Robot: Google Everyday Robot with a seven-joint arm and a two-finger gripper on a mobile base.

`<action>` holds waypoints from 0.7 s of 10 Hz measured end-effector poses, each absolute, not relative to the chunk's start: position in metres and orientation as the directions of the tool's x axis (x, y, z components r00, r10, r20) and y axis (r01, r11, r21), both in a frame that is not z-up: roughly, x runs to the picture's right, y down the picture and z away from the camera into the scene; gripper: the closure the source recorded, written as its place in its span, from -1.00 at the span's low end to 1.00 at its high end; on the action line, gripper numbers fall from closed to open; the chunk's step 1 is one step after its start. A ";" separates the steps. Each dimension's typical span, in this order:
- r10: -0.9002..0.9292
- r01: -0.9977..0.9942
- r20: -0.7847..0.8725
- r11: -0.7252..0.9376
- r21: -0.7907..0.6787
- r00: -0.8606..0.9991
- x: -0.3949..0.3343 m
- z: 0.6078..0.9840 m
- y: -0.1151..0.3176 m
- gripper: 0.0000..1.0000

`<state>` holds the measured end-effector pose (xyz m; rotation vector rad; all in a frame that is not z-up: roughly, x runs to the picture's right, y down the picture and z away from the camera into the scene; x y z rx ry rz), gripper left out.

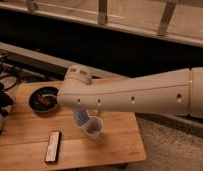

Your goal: Place the white sponge in the ceramic cup

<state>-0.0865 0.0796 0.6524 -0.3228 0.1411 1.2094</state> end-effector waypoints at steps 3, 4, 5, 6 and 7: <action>0.899 -0.938 -0.274 0.306 -0.161 0.341 -0.084 0.651 0.077 1.00; 0.907 -0.946 -0.275 0.290 -0.145 0.320 -0.074 0.651 0.073 1.00; 0.916 -0.956 -0.275 0.267 -0.123 0.292 -0.062 0.650 0.070 1.00; 0.925 -0.964 -0.274 0.245 -0.105 0.264 -0.052 0.649 0.067 1.00; 0.934 -0.973 -0.274 0.212 -0.086 0.228 -0.041 0.649 0.065 1.00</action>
